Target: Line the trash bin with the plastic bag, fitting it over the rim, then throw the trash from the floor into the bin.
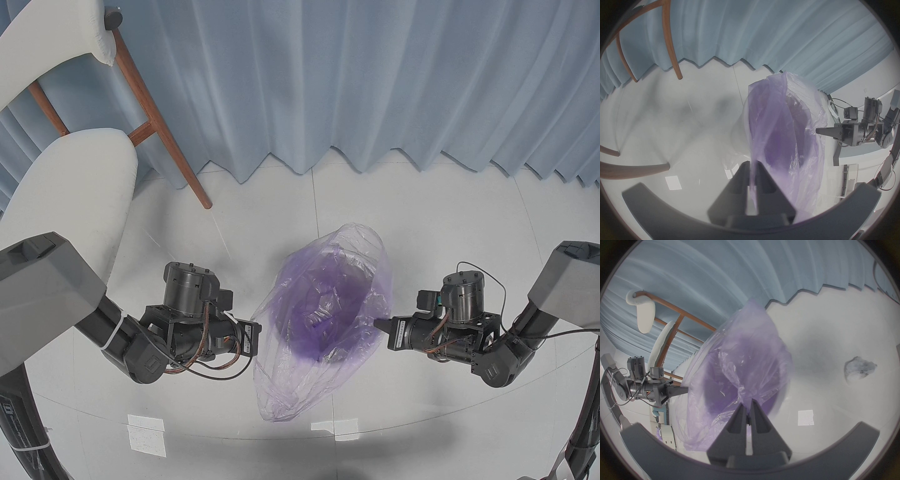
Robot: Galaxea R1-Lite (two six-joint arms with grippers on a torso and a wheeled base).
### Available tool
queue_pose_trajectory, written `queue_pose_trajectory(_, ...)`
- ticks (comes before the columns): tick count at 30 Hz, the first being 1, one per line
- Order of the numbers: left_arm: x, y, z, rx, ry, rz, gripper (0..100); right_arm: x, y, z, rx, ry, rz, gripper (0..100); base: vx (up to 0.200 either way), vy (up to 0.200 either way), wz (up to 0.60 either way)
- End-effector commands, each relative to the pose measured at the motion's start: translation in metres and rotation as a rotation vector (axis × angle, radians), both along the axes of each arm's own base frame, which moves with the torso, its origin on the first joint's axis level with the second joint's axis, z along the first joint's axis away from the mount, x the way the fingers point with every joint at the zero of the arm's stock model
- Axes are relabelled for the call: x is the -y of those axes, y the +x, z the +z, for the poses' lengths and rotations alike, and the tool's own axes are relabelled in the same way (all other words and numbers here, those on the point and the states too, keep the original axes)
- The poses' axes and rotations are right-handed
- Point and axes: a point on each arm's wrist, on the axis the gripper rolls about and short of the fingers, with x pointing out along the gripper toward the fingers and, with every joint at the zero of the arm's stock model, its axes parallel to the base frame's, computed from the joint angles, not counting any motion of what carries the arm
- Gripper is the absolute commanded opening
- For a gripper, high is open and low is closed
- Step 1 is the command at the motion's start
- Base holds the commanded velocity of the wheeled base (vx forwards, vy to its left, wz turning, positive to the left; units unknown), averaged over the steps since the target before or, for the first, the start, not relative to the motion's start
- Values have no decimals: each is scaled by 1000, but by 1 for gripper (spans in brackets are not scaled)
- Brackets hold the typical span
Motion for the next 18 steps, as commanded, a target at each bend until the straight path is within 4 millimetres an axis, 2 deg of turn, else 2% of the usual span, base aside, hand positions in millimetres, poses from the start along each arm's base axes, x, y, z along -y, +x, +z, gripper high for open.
queue_pose_trajectory(1, 0, 3, -3, -1, 2, 5, 0, 34, -15, 5, -12, -19, -58, 0, 0, 0, 0)
queue_pose_trajectory(4, -7, 5, -5, -7, 6, 23, 0, 50, -20, 0, -26, -7, -77, 0, 0, 0, 0)
queue_pose_trajectory(8, -12, 7, -10, -22, 15, 40, 0, 71, -21, -17, -40, 8, -121, 0, 0, 0, 0)
queue_pose_trajectory(16, 0, -12, -27, -70, 51, -17, 0, 73, -17, -57, -35, 16, -135, 0, 0, 0, 0)
queue_pose_trajectory(18, 7, -23, -41, -80, 84, -28, 0, 74, -18, -72, -25, 16, -137, 0, 0, 0, 0)
